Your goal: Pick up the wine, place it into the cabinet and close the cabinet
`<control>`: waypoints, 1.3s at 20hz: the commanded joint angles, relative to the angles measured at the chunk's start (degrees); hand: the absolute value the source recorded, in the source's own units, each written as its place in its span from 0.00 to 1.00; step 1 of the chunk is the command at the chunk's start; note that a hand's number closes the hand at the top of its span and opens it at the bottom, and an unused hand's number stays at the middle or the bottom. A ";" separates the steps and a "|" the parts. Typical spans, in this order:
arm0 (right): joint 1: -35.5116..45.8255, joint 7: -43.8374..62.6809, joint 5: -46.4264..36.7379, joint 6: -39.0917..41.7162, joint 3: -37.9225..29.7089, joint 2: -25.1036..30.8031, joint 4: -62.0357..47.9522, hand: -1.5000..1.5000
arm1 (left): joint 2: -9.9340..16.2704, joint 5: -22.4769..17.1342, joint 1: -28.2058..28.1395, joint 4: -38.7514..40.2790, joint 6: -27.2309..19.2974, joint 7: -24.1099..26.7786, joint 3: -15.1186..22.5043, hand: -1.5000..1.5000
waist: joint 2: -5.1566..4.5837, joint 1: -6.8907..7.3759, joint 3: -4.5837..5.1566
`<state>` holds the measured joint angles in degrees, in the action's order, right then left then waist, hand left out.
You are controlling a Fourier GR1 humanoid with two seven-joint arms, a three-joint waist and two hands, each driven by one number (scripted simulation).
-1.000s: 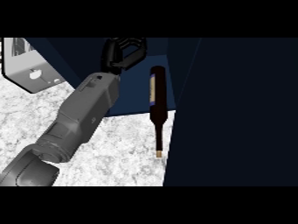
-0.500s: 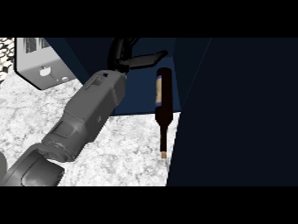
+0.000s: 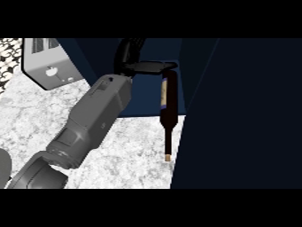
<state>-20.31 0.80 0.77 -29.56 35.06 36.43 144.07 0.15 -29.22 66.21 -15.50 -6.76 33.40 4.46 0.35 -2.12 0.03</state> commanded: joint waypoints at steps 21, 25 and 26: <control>-3.85 5.54 2.88 -3.49 -2.56 3.45 12.32 0.00 | 0.64 -4.29 -39.14 -42.92 -0.66 -5.48 19.19 0.00 | 0.45 2.98 -0.04; -3.66 6.90 -0.56 -3.70 0.73 4.26 14.44 0.00 | 2.61 -5.00 -44.03 -52.42 -2.72 -9.43 19.97 0.00 | 0.45 2.68 0.05; -5.15 5.72 -1.02 -4.26 0.89 4.51 13.63 0.00 | 5.04 -5.03 -49.22 -54.92 -0.40 -7.74 20.70 0.00 | 0.58 2.69 0.04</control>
<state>-21.53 0.92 0.21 -33.07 35.15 38.79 144.22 2.41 -34.19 24.84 -62.58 -7.80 26.01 23.66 0.94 0.64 0.04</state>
